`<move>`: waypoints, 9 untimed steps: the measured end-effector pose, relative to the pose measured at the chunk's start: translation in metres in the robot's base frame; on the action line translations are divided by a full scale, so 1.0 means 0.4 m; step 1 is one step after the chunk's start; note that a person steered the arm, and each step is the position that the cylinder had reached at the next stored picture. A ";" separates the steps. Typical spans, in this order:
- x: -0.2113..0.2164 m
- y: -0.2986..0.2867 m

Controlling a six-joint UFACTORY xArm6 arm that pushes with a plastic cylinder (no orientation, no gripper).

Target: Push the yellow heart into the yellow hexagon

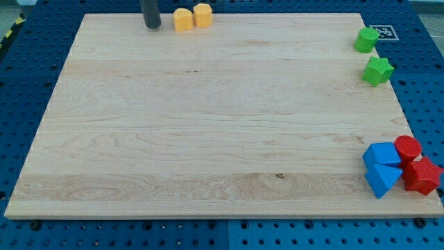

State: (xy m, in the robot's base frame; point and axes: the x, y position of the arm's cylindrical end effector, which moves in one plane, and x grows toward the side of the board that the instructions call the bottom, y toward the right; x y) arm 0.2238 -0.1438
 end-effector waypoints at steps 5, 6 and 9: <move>0.047 0.127; 0.032 0.121; 0.014 0.038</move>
State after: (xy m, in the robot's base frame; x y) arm 0.2295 -0.1287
